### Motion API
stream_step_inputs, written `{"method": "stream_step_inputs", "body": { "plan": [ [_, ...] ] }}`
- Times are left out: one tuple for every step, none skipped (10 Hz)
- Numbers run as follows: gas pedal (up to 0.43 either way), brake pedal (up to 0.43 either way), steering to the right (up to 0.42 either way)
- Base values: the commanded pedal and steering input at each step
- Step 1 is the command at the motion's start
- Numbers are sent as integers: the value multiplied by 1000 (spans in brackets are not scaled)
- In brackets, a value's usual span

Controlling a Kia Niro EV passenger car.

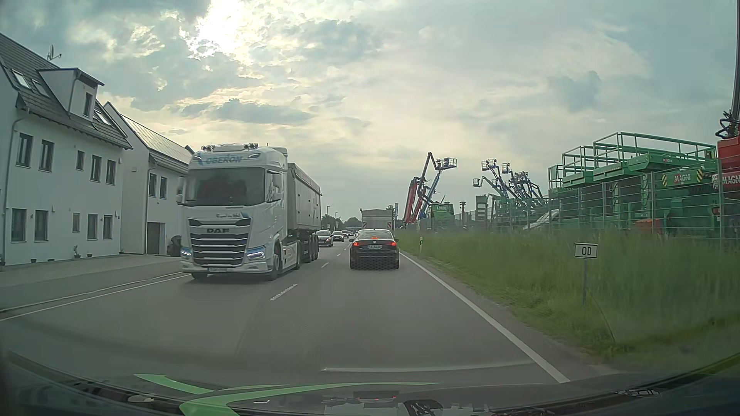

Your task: Follow the waypoints while adhering to traffic rules and regulations

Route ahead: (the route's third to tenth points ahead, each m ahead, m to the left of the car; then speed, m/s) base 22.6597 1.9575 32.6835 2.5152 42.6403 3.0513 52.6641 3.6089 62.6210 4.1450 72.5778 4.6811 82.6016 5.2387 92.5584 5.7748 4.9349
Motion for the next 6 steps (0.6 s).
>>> {"method": "stream_step_inputs", "body": {
  "plan": [
    [0,140,-9],
    [0,134,-8],
    [0,104,-8],
    [0,104,-8],
    [0,104,-8],
    [0,104,-7]
  ]
}}
